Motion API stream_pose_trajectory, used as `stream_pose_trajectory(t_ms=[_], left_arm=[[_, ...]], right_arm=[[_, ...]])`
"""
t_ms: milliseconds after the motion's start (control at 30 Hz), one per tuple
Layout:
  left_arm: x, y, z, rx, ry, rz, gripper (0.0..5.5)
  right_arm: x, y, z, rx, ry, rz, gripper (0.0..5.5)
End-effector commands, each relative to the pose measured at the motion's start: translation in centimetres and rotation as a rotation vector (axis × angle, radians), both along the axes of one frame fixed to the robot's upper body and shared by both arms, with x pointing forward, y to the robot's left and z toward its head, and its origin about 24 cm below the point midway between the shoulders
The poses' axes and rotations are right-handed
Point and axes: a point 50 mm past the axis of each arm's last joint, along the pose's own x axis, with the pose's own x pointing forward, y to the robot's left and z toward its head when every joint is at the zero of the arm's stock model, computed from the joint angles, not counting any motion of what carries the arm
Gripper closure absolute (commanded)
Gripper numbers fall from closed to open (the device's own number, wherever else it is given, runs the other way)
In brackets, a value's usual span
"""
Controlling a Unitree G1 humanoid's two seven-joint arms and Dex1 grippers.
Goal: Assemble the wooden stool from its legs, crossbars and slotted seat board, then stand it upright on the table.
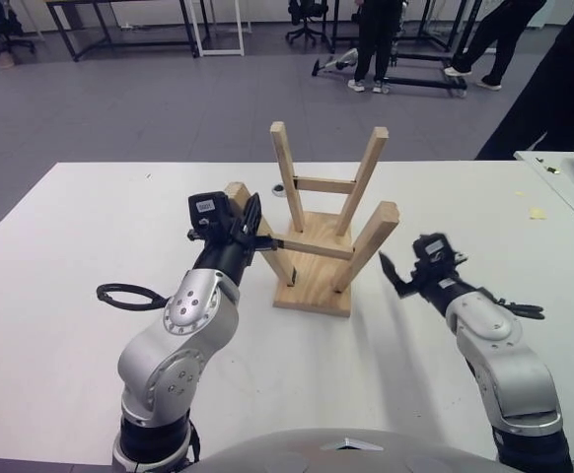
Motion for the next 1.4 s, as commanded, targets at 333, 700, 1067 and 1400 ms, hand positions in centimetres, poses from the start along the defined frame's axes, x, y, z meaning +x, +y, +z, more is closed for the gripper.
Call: stream_pose_trajectory(t_ms=[333,700,1067,1400], left_arm=[[1.4,-2.1,-2.0,0.094,0.126,-0.009,4.47],[1.5,-3.7,-1.5,0.159,0.073,-0.145,4.47],[1.3,-6.3,-1.7,0.206,0.041,-0.304,4.47],[1.7,-2.4,3.4,0.117,-0.247,-0.253,2.78]], right_arm=[[1.2,11.1,6.5,-0.509,-0.302,0.425,1.12],[2.4,11.6,-2.8,-0.714,0.218,0.469,1.12],[0.8,11.2,-4.8,-0.688,0.415,0.672,1.12],[4.3,10.0,5.6,-0.631,-0.255,0.367,1.12]])
